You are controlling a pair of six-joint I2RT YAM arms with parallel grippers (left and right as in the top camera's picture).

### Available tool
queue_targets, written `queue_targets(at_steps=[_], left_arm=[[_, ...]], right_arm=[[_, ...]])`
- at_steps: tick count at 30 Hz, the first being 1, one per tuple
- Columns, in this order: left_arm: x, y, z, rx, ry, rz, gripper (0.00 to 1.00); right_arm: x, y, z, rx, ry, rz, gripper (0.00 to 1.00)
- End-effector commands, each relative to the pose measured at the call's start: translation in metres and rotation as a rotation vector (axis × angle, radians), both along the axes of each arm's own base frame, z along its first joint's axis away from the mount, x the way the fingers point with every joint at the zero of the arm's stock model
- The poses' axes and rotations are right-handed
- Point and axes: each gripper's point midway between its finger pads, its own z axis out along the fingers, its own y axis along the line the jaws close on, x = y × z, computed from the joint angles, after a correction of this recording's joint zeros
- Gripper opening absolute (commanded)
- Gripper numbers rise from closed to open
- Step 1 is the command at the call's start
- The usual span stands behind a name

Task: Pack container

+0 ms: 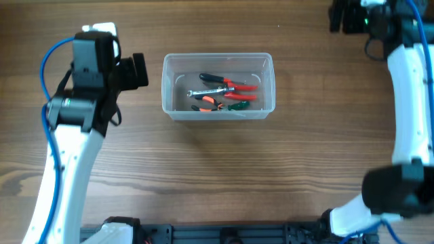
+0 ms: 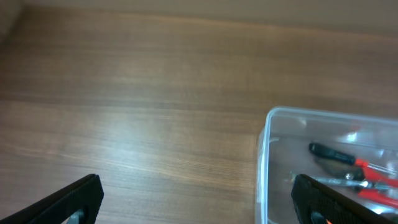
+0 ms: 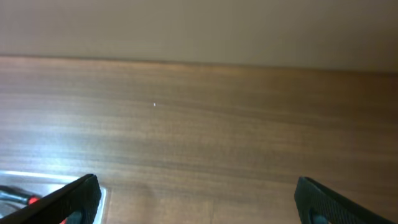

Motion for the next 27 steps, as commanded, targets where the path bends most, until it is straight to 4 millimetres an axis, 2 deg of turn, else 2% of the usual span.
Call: queue_targets(at_steps=[1, 3, 8, 12, 14, 17, 27], left_arm=[[-0.037, 0.01, 0.022, -0.022, -0.126, 0.054, 1.0], [-0.072, 0.012, 0.018, -0.035, -0.203, 0.05, 1.0], [-0.119, 0.017, -0.001, -0.064, -0.269, 0.061, 1.0], [-0.139, 0.023, -0.016, -0.074, -0.297, 0.088, 1.0], [-0.148, 0.033, -0.023, -0.04, -0.306, 0.137, 1.0], [-0.151, 0.035, -0.026, -0.037, -0.308, 0.142, 1.0], [-0.151, 0.035, -0.027, -0.036, -0.303, 0.143, 1.0]], right_arm=[[-0.056, 0.01, 0.015, -0.004, -0.073, -0.005, 1.0], [-0.116, 0.029, -0.013, -0.005, -0.079, 0.031, 1.0], [-0.201, 0.05, -0.044, -0.026, -0.113, 0.066, 1.0], [-0.24, 0.051, -0.07, 0.074, -0.119, 0.001, 1.0], [-0.25, 0.051, -0.075, 0.074, -0.136, 0.001, 1.0], [-0.254, 0.05, -0.076, 0.075, -0.132, 0.002, 1.0], [-0.253, 0.05, -0.083, 0.073, -0.1, 0.001, 1.0]])
